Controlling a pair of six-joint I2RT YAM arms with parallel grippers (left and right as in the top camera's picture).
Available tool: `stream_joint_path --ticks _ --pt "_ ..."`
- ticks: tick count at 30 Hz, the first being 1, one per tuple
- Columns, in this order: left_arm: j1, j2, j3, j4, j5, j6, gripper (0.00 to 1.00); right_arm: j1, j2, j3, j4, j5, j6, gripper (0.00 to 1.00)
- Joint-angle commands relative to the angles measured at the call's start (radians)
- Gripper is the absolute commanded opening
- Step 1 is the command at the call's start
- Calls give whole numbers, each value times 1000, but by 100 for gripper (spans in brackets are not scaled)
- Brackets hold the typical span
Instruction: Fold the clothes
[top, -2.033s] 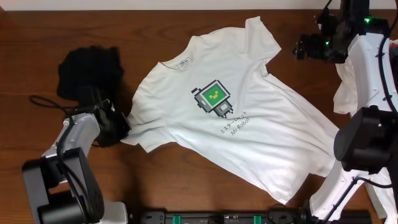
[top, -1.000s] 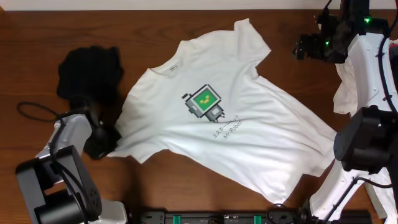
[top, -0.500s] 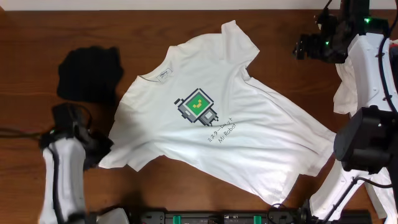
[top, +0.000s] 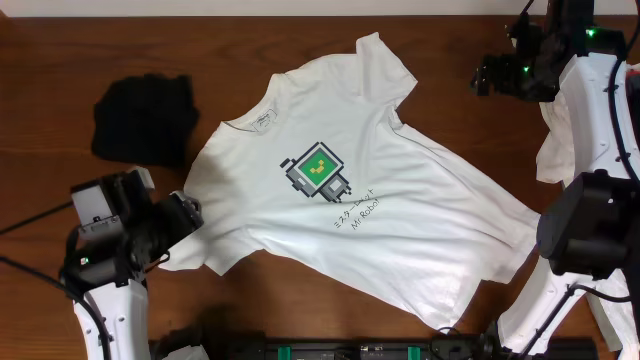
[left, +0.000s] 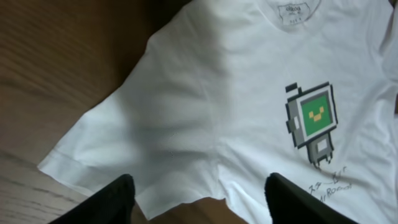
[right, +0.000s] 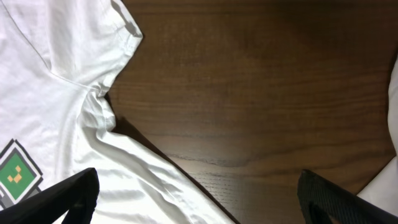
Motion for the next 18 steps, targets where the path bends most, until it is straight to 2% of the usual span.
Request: stream_joint_path --ticks 1,5,9,13,14,18 --pt "-4 12 16 -6 20 12 98 4 1 -2 0 -6 -2 99" --pt "-4 21 16 -5 20 12 98 5 1 -2 31 -24 10 99" --pt "-4 23 16 -5 20 12 98 3 0 0 -14 -105 47 99" --pt "-4 22 16 -5 20 12 98 -15 -8 0 -172 -82 47 99" --pt "-4 22 16 -5 20 12 98 -21 -8 0 -206 -61 47 98" --pt "-4 23 16 -5 20 12 98 -44 -18 -1 -309 -39 48 80"
